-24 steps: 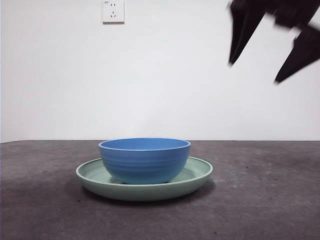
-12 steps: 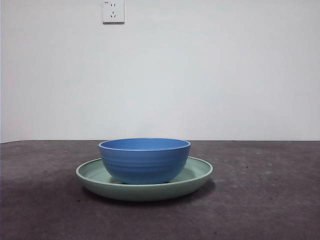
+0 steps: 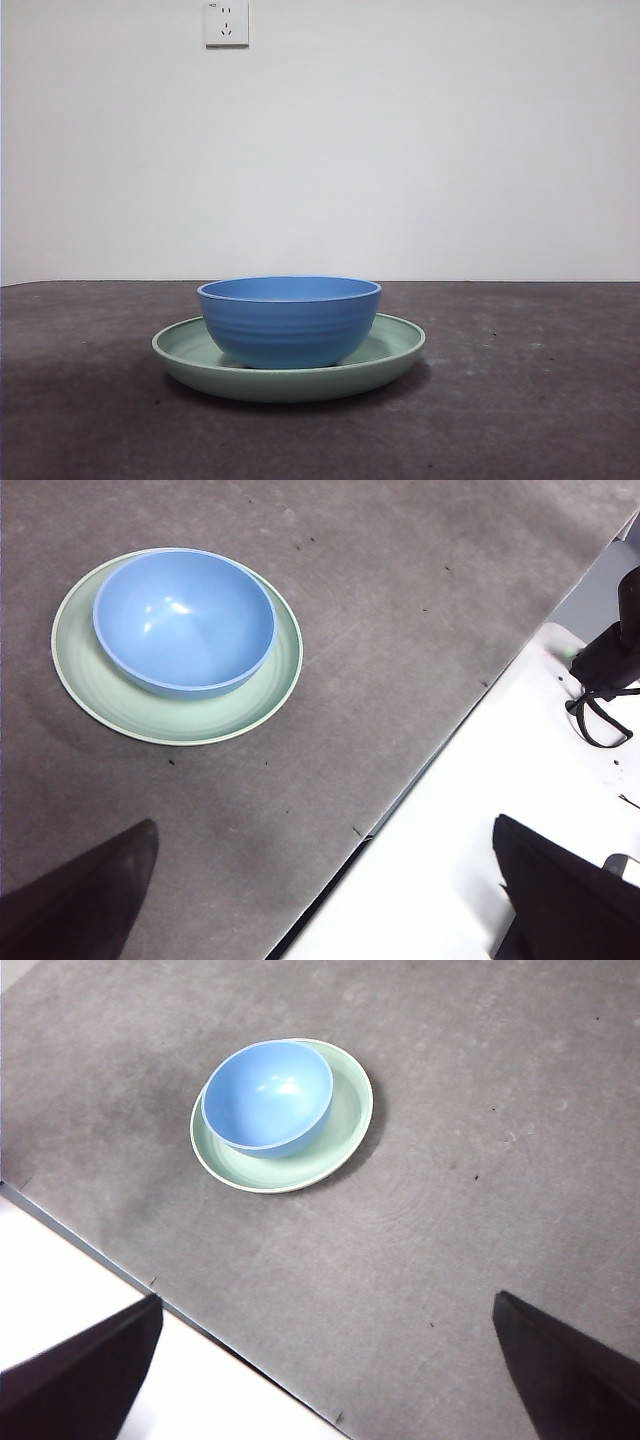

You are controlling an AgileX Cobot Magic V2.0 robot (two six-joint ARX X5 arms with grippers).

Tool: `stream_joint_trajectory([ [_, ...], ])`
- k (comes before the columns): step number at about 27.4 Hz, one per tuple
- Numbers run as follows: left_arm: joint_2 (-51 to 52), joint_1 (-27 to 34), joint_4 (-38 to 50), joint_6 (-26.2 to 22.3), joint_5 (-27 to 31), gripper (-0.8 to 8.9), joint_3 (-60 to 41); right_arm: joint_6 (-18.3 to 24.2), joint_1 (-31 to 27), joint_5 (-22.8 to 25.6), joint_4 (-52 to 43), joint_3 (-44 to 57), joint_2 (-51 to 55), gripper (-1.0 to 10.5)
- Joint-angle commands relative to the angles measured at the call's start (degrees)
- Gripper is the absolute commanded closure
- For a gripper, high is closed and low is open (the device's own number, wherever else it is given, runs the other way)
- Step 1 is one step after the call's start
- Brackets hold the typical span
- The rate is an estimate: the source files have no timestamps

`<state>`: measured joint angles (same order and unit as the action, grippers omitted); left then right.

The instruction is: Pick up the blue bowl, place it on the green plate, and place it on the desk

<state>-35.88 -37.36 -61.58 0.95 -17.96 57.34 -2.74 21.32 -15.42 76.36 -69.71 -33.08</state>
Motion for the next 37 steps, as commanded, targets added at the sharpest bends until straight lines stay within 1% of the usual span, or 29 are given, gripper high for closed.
stream_joint_trajectory([
  [1, -0.35, -0.37, 0.28, 0.13, -0.31, 3.58, 0.55, 0.63, 0.31, -0.22, 1.20, -1.09, -0.02, 4.3],
  [2, -0.35, -0.37, 0.04, 0.17, -0.33, 5.30, 0.55, 0.63, 0.31, -0.22, 1.22, -1.09, -0.02, 6.4],
  [3, -0.35, -0.37, -0.26, 0.15, -0.31, 7.52, 0.55, 0.66, 0.31, -0.20, 1.22, -1.09, -0.04, 9.1],
  [4, -0.35, -0.35, -0.28, 0.17, -0.24, 8.04, 0.55, 0.68, 0.31, -0.24, 1.01, -1.09, -0.07, 9.4],
  [5, -0.35, -0.35, -0.02, 0.17, -0.24, 7.70, 0.55, 0.63, 0.31, -0.28, 0.35, -1.09, -0.04, 8.9],
  [8, -0.35, -0.35, -0.17, 0.13, -0.26, 7.84, 0.57, 0.61, 0.31, -1.27, -0.44, -1.11, 0.00, 8.9],
  [25, 0.02, -0.24, 0.00, 0.13, -0.15, 7.84, 0.02, 0.61, 0.31, -1.09, -0.57, -1.11, 0.00, 8.9],
  [29, 0.70, 4.87, -0.17, 0.13, -1.05, 7.84, -0.11, 0.61, 0.31, -1.07, -0.57, -1.11, 0.00, 8.9],
  [31, 0.87, 8.61, -0.22, 0.13, -2.60, 7.84, -0.26, 0.61, 0.31, -1.07, -0.57, -1.11, 0.00, 8.9],
  [34, 2.03, 15.12, 0.13, -0.50, -2.62, 7.84, -0.68, 0.61, 0.31, -1.07, -0.57, -1.11, 0.00, 8.9],
  [37, 4.09, 21.29, 3.19, -1.40, -2.64, 7.84, -2.67, 0.61, 0.31, -1.09, -0.57, -1.11, -0.02, 8.9],
])
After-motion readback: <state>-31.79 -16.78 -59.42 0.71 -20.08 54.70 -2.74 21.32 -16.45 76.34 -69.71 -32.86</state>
